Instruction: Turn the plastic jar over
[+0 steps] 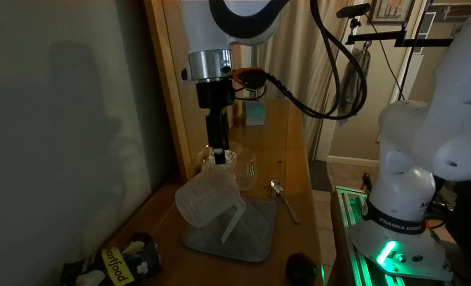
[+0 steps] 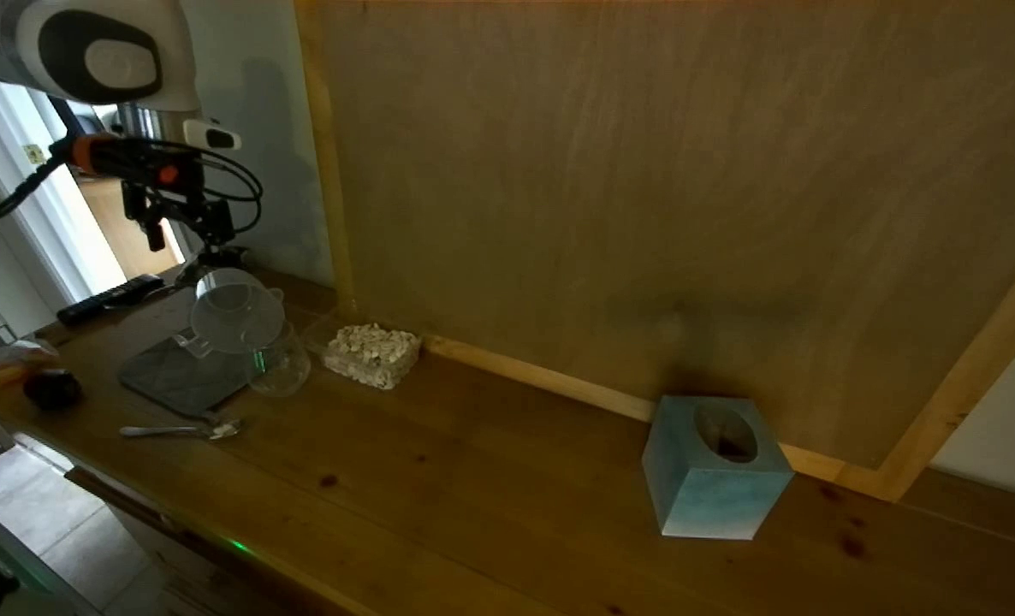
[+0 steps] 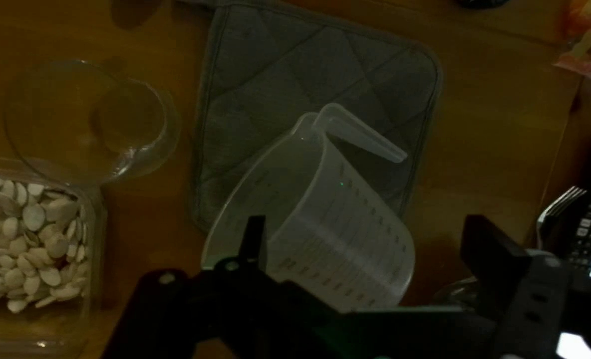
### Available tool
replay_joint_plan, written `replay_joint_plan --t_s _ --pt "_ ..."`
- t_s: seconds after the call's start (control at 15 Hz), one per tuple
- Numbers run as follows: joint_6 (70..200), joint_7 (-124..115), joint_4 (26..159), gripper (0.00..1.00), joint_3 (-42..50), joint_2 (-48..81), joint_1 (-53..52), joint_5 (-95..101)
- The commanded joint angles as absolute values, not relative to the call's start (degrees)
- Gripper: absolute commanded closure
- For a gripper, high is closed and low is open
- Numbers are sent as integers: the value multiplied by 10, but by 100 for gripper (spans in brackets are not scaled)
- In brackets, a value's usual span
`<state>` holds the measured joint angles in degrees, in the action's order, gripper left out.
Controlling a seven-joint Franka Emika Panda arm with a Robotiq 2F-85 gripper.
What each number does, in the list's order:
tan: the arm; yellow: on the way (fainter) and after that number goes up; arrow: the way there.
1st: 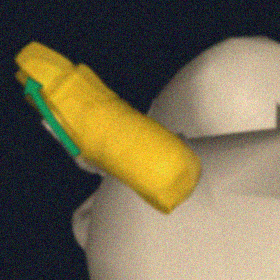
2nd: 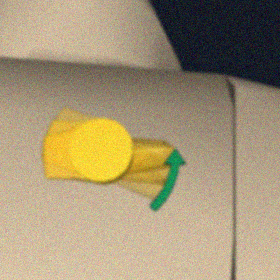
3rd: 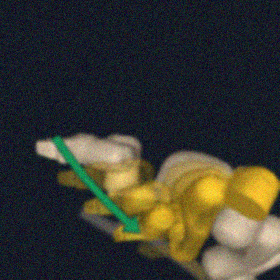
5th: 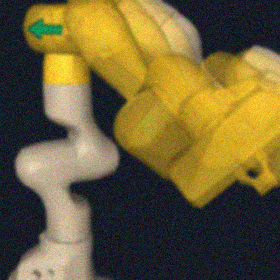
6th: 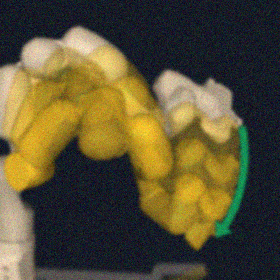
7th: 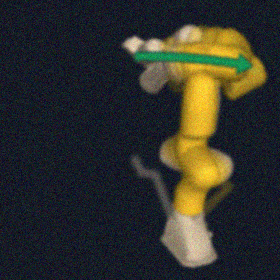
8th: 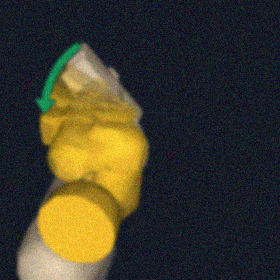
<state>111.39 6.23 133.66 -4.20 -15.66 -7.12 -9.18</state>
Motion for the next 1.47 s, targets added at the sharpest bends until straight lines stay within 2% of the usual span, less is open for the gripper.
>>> replay_joint_plan --t_s 0.0,0.53,1.0,1.4 --pt "1167 63 1396 0 -4 -191 -48 -151" --pt "1287 157 1451 0 66 -170 -52 -385" --pt "1267 275 1467 0 78 -141 -33 -634" --pt "1257 283 1475 0 66 -125 -9 -679"
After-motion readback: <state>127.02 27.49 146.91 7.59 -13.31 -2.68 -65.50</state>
